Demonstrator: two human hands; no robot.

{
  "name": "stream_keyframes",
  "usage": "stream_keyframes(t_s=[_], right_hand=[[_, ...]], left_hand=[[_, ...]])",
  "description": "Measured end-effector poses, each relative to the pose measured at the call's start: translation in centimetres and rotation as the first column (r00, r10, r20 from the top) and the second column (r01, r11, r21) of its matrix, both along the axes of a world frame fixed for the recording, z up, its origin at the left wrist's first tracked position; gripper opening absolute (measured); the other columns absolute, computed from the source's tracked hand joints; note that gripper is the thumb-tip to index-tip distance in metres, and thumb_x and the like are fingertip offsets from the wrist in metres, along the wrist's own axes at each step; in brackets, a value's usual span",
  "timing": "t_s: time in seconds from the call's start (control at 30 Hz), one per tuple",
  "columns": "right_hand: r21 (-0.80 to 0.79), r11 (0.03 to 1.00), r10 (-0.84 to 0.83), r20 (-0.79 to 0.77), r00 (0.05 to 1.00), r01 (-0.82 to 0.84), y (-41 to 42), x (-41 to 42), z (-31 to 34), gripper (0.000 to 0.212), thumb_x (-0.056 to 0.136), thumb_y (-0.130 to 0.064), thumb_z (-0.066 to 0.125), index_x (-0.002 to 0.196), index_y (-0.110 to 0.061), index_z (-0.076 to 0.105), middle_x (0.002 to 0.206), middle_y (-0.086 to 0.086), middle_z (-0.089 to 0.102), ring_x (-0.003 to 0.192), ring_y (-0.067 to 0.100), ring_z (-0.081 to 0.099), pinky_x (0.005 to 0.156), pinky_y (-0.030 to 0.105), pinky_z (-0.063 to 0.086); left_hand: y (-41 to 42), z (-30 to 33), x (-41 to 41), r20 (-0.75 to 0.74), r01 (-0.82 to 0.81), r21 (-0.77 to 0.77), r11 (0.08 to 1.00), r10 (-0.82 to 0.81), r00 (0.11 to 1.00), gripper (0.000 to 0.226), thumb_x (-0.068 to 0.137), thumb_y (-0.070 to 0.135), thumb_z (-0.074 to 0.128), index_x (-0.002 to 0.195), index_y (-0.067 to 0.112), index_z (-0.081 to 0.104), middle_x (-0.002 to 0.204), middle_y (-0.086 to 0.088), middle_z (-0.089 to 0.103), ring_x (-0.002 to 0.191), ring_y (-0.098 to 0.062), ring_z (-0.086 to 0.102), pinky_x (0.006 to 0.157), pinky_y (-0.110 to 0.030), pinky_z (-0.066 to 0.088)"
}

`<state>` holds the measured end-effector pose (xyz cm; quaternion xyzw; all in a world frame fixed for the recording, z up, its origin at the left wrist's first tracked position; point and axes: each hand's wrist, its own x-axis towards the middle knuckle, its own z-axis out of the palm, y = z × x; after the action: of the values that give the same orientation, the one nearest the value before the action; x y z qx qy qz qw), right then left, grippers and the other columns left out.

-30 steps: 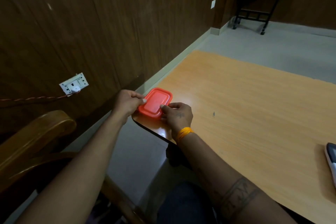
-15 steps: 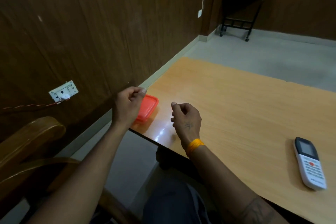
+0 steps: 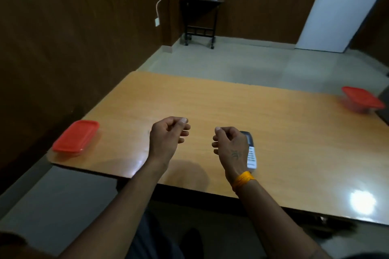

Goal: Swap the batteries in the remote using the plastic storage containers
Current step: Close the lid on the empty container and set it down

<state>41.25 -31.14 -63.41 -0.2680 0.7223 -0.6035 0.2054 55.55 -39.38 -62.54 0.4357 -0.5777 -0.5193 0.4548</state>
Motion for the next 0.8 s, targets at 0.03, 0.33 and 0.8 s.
stream_keyframes(t_s=[0.03, 0.33, 0.8], right_hand=[[0.018, 1.000, -0.020, 0.023, 1.000, 0.019, 0.7, -1.4, -0.2, 0.019, 0.099, -0.032, 0.063, 0.085, -0.022, 0.072, 0.080, 0.002, 0.075, 0.069, 0.014, 0.073, 0.072, 0.049, 0.065], [0.250, 0.955, -0.129, -0.143, 0.981, 0.162, 4.7, -9.7, -3.6, 0.014, 0.090, -0.027, 0.069, 0.091, -0.015, 0.077, 0.083, -0.002, 0.072, 0.084, 0.021, 0.069, 0.067, 0.029, 0.048], [0.268, 0.957, -0.065, -0.169, 0.984, 0.109, 0.1, -11.4, -4.5, 0.015, 0.082, -0.022, 0.072, 0.087, -0.013, 0.083, 0.086, 0.004, 0.079, 0.080, 0.021, 0.069, 0.064, 0.029, 0.051]], left_hand=[[0.7, -0.2, -1.6, -0.003, 0.014, 0.017, 1.000, -0.014, 1.000, 0.018, 0.099, 0.027, 0.067, 0.095, 0.014, 0.079, 0.087, -0.003, 0.081, 0.078, -0.017, 0.075, 0.069, -0.034, 0.060], [4.4, -4.6, -12.1, 0.275, 0.114, 0.181, 0.977, -0.162, 0.948, 0.009, 0.093, 0.026, 0.074, 0.095, 0.018, 0.077, 0.087, -0.001, 0.078, 0.078, -0.020, 0.076, 0.075, -0.039, 0.066], [-0.1, -6.4, -15.7, 0.302, 0.095, 0.180, 0.979, -0.147, 0.942, 0.023, 0.090, 0.006, 0.075, 0.111, 0.012, 0.080, 0.110, -0.006, 0.079, 0.099, -0.023, 0.076, 0.092, -0.042, 0.063]])
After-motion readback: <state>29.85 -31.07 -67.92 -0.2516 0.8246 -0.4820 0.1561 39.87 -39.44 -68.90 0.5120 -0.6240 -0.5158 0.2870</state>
